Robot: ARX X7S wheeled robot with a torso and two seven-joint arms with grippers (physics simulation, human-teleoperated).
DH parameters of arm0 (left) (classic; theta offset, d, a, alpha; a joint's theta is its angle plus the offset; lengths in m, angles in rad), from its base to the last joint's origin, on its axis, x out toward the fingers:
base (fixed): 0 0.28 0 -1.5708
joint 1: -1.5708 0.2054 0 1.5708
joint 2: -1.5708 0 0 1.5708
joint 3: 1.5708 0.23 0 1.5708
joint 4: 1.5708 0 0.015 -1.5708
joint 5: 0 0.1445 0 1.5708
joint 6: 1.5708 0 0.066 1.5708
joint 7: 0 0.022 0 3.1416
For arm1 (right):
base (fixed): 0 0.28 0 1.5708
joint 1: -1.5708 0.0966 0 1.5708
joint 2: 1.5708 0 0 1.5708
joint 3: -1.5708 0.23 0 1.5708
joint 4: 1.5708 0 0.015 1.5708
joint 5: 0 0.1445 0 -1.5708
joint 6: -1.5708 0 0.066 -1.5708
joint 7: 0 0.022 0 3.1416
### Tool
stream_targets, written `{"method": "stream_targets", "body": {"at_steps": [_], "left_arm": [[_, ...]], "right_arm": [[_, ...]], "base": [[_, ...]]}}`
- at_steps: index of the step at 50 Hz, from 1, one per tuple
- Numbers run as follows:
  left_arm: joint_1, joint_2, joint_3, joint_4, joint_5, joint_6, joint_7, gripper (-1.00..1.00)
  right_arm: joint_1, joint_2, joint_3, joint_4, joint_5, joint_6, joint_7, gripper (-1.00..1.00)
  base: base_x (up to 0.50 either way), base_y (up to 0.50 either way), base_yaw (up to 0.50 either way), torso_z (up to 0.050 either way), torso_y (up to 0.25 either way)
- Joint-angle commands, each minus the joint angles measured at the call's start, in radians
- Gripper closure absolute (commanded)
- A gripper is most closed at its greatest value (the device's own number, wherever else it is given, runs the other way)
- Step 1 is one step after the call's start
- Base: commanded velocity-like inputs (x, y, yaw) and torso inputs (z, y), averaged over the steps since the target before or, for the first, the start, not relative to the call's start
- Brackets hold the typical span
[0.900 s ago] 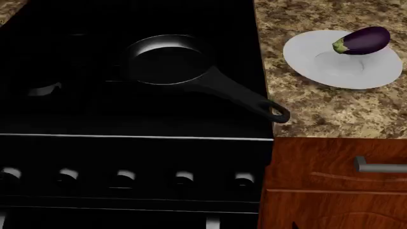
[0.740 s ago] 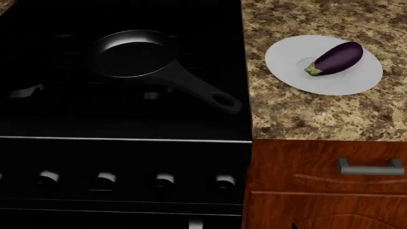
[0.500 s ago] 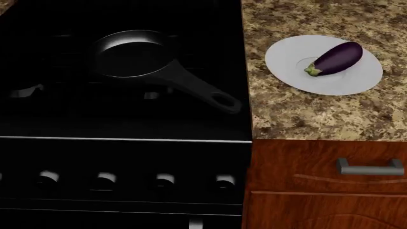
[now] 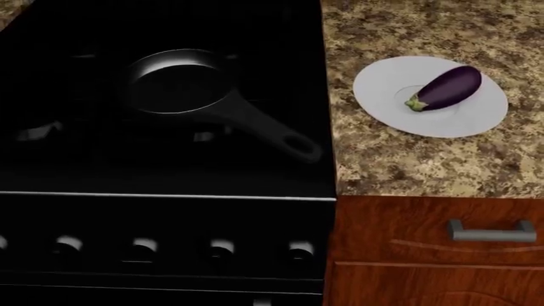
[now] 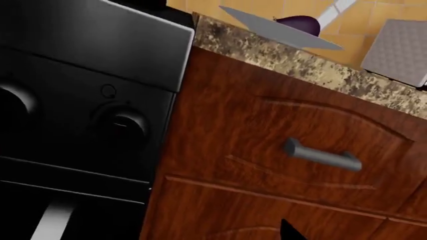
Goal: Pick the eggplant from the plate and place it in the pan.
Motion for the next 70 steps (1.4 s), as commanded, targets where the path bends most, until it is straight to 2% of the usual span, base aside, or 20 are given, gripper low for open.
{"method": "stream_targets", "body": {"at_steps": [1, 26, 30, 70], "left_arm": [[-0.016, 0.002, -0.014, -0.032, -0.006, -0.019, 0.013, -1.0], [-0.036, -0.024, 0.019, -0.024, -0.054, -0.038, 0.003, -1.0], [-0.028, -0.026, 0.026, -0.022, -0.063, -0.034, 0.001, -1.0], [-0.03, -0.065, 0.069, -0.004, -0.09, -0.053, -0.017, -1.0]], "right_arm": [[0.001, -0.012, -0.005, 0.009, -0.006, -0.033, -0.018, -1.0], [0.013, 0.013, -0.038, -0.014, 0.029, -0.013, -0.004, -1.0], [0.013, 0.014, -0.036, -0.007, 0.061, -0.014, -0.014, -1.0], [0.019, 0.039, -0.068, -0.003, 0.127, -0.001, 0.019, -1.0]], "base": [[0.0, 0.0, 0.0, 0.05, 0.0], [0.0, 0.0, 0.0, 0.05, 0.0], [0.0, 0.0, 0.0, 0.004, 0.0], [0.0, -0.5, 0.0, 0.0, 0.0]]}}
